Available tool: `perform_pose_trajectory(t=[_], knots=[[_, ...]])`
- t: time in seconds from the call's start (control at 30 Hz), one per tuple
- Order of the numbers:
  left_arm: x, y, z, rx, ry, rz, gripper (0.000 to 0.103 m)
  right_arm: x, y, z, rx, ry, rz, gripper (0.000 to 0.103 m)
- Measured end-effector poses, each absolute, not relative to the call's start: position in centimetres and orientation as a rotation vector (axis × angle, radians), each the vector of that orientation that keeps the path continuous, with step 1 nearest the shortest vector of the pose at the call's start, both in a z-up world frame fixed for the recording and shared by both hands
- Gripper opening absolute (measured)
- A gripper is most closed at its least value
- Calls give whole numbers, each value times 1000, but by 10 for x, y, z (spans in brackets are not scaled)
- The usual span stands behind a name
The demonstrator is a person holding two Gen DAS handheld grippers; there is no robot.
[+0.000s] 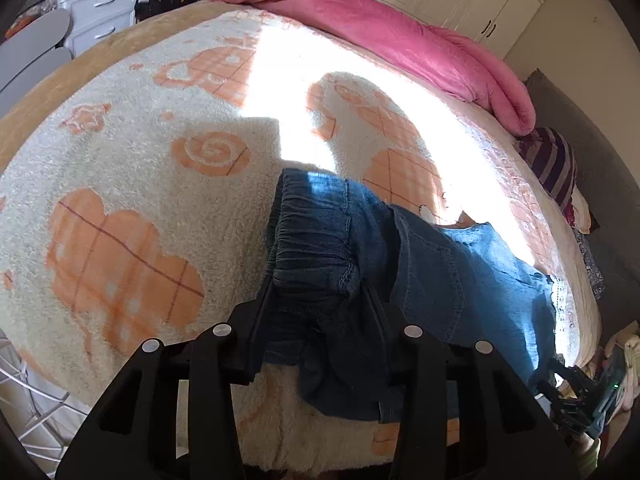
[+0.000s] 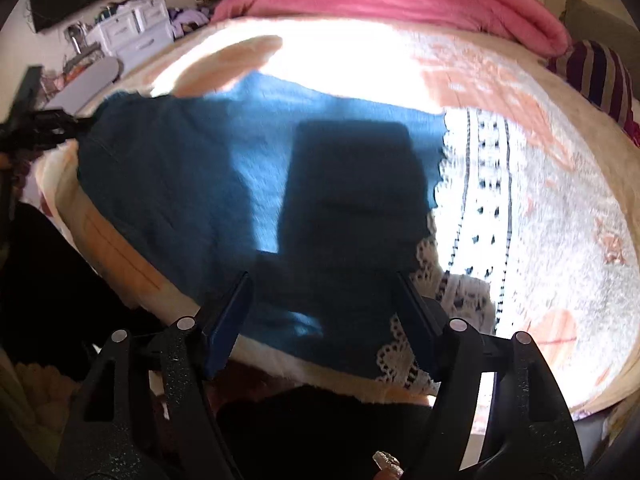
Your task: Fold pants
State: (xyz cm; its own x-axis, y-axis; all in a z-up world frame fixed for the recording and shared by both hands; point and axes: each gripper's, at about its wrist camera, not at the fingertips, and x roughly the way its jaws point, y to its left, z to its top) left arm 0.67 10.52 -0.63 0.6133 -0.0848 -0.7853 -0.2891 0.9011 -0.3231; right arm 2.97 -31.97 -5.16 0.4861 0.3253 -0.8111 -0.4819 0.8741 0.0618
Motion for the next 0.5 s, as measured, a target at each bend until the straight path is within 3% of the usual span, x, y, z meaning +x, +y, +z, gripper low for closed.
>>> perform_pose_trajectory(t=[0.1,0.27,0.33,0.43,0.47,0.5], knots=[[-7,104,8,-382,921,138,41,23,-321,-54,-189,939,501,65],[-2,112,-12,-388,1033,168,43,22,-319,-57,-197,937,503,72],[-5,114,-6,-393,1003,177,50,19,-315,-57,-222,935,501,72],[-17,97,26,-277,890,199,52,10,-320,-49,-205,891,513,72],[-20,86,41,-230,847,166,55,7,-323,-45,-186,871,519,72],[-20,79,48,-206,832,139,66,5,-324,-41,-173,854,522,72]])
